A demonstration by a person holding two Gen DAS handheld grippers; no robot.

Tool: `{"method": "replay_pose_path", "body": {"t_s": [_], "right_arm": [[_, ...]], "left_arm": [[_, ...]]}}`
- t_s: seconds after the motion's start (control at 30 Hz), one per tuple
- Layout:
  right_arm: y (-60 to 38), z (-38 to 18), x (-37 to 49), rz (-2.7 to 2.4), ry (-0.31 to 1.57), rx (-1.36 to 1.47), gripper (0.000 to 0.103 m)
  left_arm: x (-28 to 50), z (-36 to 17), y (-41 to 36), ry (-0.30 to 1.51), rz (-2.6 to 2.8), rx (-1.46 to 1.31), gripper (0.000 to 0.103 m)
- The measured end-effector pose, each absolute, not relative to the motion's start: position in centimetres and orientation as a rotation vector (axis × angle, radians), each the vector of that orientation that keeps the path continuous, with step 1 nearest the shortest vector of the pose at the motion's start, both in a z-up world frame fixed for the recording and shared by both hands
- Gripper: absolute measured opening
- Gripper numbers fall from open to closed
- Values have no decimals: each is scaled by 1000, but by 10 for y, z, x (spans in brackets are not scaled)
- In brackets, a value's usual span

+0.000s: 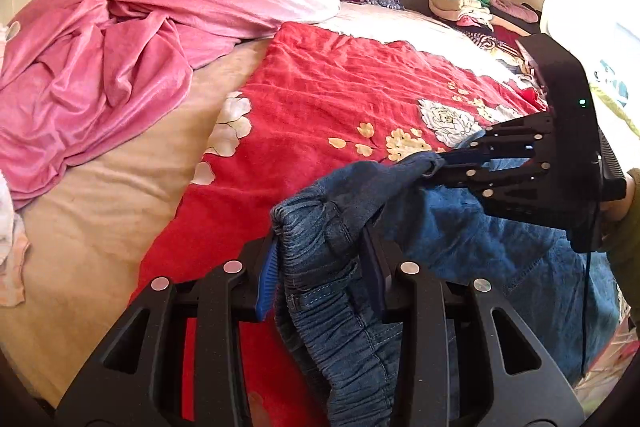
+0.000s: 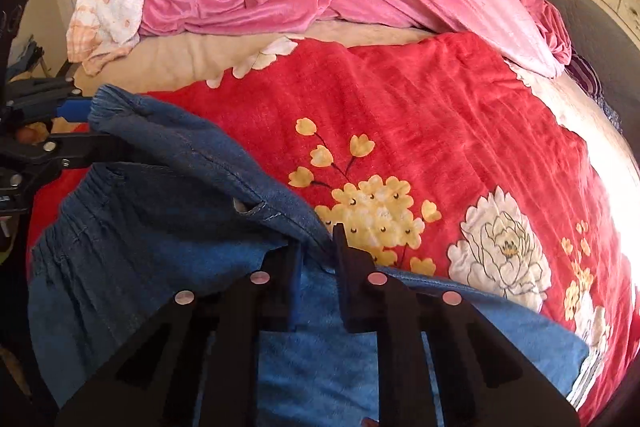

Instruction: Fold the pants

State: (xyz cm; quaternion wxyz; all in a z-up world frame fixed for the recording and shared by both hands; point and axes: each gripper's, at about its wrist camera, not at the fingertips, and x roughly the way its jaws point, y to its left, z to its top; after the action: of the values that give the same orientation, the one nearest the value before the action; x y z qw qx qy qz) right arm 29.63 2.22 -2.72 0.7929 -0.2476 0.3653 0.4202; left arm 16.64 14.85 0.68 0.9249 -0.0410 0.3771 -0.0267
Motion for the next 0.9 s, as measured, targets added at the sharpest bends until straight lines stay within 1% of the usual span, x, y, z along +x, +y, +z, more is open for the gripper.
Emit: {"method": "replay_pose_path", "body": {"t_s": [0.07,0.23,0.5,0.9], "right_arm": [[10,-19,284,893,760,-502,10],[-25,3,248,871,705,-389,10],[-65,14,186,855,664,-263,10],[-93,-1,115,860,744,-220,10]], "left_arm": [[162,8,145,767,-56,-71,28],[151,16,134,739,-64,-40,28],[107,25,109,700,-85,-26,28],[52,10,87,762,-112,-66,28]]}}
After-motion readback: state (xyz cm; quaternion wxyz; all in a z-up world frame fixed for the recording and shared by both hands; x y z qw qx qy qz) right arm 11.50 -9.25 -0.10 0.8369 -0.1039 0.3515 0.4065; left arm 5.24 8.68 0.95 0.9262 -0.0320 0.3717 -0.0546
